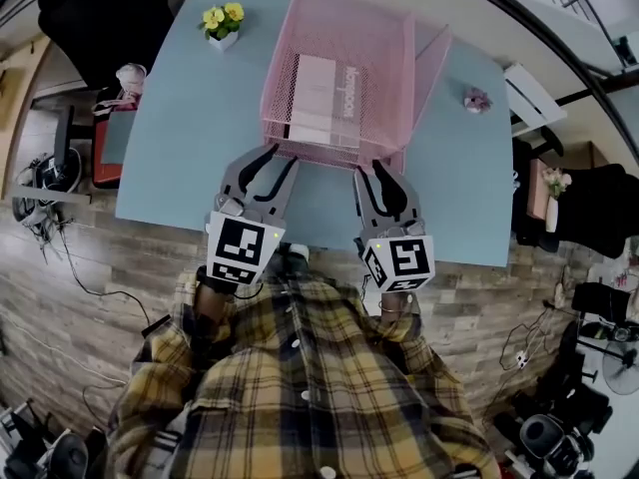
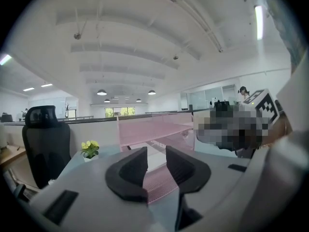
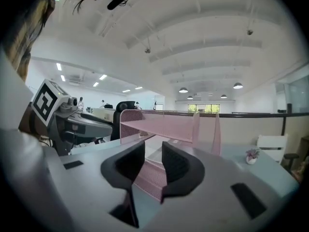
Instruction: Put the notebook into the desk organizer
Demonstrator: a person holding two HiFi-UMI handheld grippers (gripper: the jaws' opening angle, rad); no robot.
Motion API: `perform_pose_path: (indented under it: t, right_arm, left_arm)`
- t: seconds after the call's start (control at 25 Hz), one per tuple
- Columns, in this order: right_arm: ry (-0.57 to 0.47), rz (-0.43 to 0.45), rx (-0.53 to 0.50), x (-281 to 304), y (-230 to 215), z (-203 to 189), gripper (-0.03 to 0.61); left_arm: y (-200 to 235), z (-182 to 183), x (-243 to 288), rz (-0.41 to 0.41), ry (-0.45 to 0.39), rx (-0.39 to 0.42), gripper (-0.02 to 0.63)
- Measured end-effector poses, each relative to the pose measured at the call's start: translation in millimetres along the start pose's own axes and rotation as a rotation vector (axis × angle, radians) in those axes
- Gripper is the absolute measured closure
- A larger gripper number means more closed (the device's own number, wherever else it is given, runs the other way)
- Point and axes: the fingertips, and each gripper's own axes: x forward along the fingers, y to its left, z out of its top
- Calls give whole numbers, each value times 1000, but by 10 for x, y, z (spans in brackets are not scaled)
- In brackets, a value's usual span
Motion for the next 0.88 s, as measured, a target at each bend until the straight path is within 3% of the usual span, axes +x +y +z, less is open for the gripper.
perform_pose_path:
  t: [0.44,0.88]
  right_arm:
    - [-61,1,139,-405,-31,165,524]
    - [-30,13,141,-586,0,44,569]
  left_arm:
    - [-182,150,-378,-54,-60,-109,541]
    - [-218,81,-474,-66,-57,-150,621]
